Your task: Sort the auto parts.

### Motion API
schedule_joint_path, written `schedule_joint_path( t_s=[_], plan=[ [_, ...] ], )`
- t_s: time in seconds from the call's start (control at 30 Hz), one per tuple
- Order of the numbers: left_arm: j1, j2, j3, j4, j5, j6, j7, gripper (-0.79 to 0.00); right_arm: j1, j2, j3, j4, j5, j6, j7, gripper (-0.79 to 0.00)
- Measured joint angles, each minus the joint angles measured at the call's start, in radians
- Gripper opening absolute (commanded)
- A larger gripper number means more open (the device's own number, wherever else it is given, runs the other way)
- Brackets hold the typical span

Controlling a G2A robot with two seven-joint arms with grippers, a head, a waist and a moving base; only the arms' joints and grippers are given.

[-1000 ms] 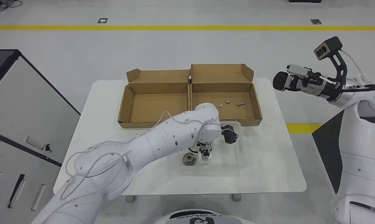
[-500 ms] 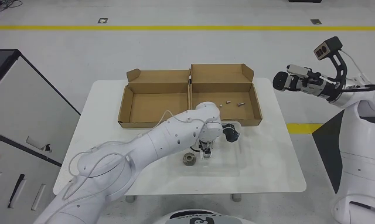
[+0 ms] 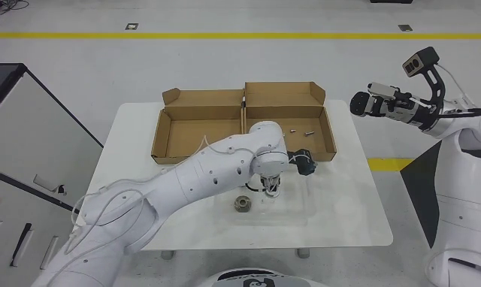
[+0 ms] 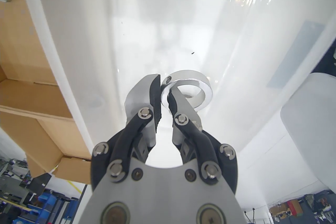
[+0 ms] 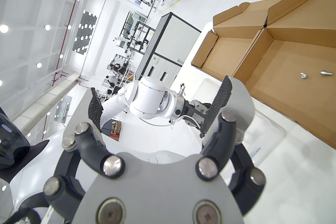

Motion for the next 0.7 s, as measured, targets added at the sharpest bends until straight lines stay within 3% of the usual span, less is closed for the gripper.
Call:
schedule_joint_path(
  t_s=[0.17,0.57,0.7],
  plan=[
    [-0.008,0.043,-0.010,-0.121,-0.002,0.032,-0.031,-0.785,0.000,0.000,0.000,0.000,0.000,0.000,0.000,0.000],
    [-0.007,0.042,-0.010,-0.118,-0.002,0.031,-0.029,-0.785,0.000,0.000,0.000,0.000,0.000,0.000,0.000,0.000],
    [0.010,0.059,-0.051,-0.123,-0.004,0.026,0.015,-0.785,0.000,0.000,0.000,0.000,0.000,0.000,0.000,0.000]
  ],
)
